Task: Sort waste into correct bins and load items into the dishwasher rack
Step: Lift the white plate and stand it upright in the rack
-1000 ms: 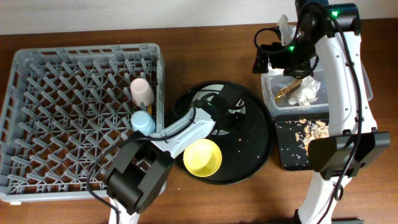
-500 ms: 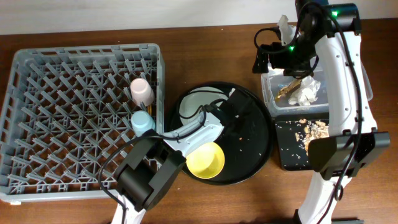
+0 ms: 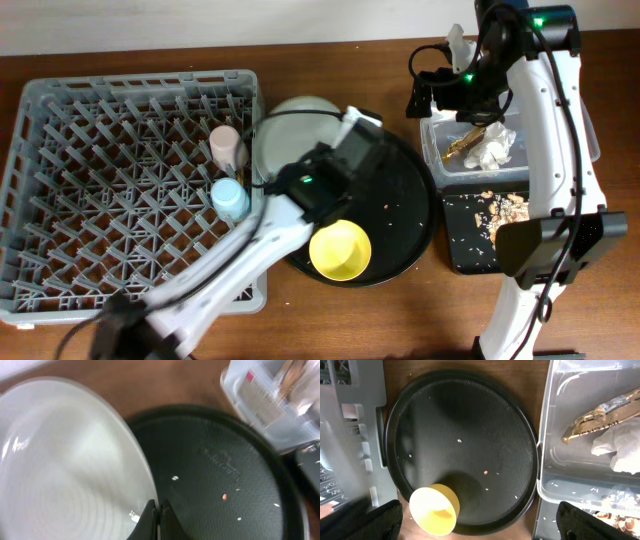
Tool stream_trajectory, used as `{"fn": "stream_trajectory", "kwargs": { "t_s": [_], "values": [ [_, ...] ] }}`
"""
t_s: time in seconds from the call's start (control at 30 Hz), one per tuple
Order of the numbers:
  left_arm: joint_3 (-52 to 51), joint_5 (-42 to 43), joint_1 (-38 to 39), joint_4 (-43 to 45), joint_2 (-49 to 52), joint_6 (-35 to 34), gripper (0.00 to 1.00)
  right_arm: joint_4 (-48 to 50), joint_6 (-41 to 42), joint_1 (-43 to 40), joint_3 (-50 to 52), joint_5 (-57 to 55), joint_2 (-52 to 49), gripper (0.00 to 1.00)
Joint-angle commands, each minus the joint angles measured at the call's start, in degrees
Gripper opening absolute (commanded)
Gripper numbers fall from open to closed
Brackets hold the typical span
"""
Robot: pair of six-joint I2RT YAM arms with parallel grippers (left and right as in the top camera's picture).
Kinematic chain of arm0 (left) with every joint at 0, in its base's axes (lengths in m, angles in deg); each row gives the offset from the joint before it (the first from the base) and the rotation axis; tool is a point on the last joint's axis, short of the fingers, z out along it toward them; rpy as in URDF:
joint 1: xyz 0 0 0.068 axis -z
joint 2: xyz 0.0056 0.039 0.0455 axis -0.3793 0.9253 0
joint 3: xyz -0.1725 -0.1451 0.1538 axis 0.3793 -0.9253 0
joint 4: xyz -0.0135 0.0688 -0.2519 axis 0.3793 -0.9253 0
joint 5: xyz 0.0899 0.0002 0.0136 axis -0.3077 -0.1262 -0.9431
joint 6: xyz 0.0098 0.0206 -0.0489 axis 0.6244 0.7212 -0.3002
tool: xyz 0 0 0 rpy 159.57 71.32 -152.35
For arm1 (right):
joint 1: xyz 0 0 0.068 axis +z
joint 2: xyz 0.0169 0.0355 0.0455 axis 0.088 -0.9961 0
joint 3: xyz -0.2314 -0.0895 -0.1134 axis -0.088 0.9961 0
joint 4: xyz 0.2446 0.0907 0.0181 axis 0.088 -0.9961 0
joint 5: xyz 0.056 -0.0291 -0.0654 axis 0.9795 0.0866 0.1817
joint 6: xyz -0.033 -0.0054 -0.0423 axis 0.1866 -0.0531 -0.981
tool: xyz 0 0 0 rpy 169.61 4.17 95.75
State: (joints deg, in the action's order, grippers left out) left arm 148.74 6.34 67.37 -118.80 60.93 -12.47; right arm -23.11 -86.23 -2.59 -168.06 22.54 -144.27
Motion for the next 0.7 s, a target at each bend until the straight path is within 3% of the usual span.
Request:
{"fn": "stream_trajectory", "kwargs": {
  "t_s": [0.0, 0.1, 0.13, 0.3, 0.37, 0.4, 0.47, 0.67],
  "values": [
    [0.04, 5.29, -4.94, -3.56, -10.27, 1.99, 0.0, 0.0, -0.42, 0.07, -0.7, 0.28, 0.37, 0.99],
    [0.04, 32.98, -21.51, -6.71, -19.12, 10.82, 0.0, 0.0, -0.42, 0.04, -0.7, 0.28, 0.37, 0.99],
    [0.04, 54.62, -39.69, -10.86, -19.28, 20.44, 0.0, 0.0, -0.42, 0.07, -0.7, 0.28, 0.37, 0.99],
    [0.04, 83.08, -64.85, -9.2, -10.8, 27.39, 0.0, 0.0, -0.42, 0.07, -0.7, 0.28, 0.37, 0.99],
    [0.04, 96.52, -69.13, -5.44, -6.23, 27.39, 0.0, 0.0, -0.42, 0.07, -0.7, 0.28, 0.37, 0.99],
    [0.04, 108.59, -70.53, -0.46, -2.84, 27.3, 0.0, 0.0, -0.42, 0.07, -0.7, 0.28, 0.37, 0.99],
    [0.04, 109.35, -71.6, 5.18, 1.31, 22.34, 0.0, 0.0, -0.42, 0.07, -0.7, 0.28, 0.37, 0.99],
    [0.02, 108.74, -71.45, 7.61, 7.3, 23.08, 0.0, 0.0, -0.42, 0.07, -0.7, 0.28, 0.37, 0.99]
  ]
}}
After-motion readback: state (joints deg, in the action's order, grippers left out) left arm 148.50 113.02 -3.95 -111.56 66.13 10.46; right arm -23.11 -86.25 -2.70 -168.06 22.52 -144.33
